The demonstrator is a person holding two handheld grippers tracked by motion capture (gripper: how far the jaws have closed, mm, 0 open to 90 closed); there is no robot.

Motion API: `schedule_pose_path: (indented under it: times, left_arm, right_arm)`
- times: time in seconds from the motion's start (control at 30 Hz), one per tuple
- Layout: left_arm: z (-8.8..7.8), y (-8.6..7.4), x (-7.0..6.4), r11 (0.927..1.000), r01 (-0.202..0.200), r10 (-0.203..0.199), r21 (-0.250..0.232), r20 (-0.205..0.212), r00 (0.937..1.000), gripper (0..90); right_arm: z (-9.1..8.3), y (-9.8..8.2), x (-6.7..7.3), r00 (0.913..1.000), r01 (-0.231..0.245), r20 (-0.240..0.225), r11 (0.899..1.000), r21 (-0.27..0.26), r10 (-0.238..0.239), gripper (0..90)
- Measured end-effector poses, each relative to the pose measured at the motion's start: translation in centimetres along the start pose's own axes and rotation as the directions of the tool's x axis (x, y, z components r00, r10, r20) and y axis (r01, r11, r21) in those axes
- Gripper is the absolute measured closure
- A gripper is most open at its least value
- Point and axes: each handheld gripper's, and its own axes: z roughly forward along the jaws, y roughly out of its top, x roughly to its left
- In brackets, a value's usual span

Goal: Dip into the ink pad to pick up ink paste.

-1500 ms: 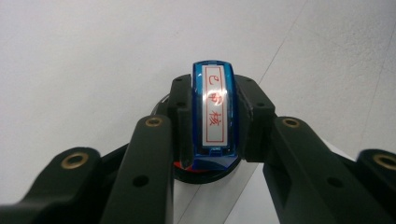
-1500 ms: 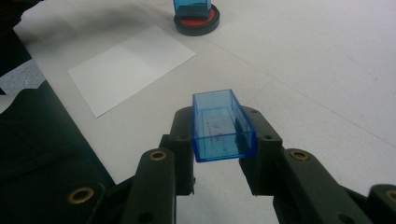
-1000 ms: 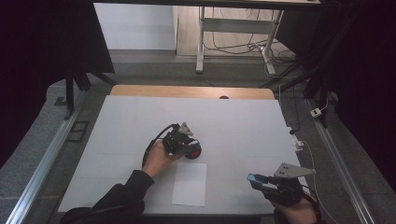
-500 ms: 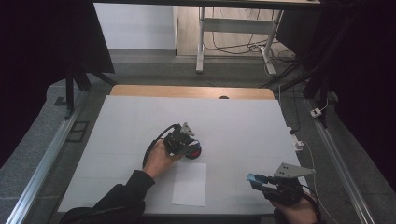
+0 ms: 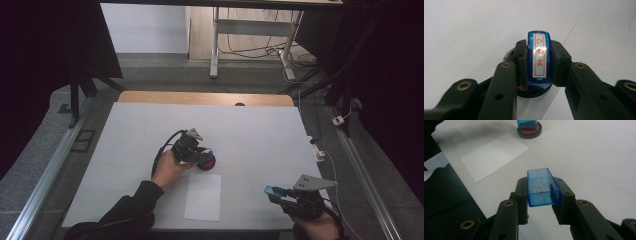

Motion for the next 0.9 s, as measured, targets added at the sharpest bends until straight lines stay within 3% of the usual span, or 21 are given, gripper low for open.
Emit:
schedule_pose_path:
  times: [0.13,0.37,0.73,0.9]
  left_arm:
    - [0.0,-0.1,-0.3,0.9998,-0.02,0.02,-0.001,-0.015,0.9997,70.6]
    - [0.1,0.1,-1.5,0.9973,-0.073,0.073,0.009,-0.082,0.994,70.5]
    - [0.1,0.0,-1.3,0.9981,-0.062,0.062,-0.004,-0.074,0.9953,70.4]
    - [0.0,-0.1,-1.0,0.9992,-0.037,0.036,-0.014,-0.061,0.9975,70.3]
  right_arm:
    - [0.0,0.0,0.0,1.0,0.001,-0.002,1.0,-0.002,-0.001,68.4]
    - [0.0,0.0,0.0,0.9999,0.0,-0.011,1.0,0.005,0.0,68.4]
    - [0.0,0.0,0.0,0.9999,0.012,-0.012,1.0,0.01,-0.012,68.4]
    - [0.0,0.0,0.0,0.9998,0.011,-0.015,1.0,0.005,-0.011,68.4]
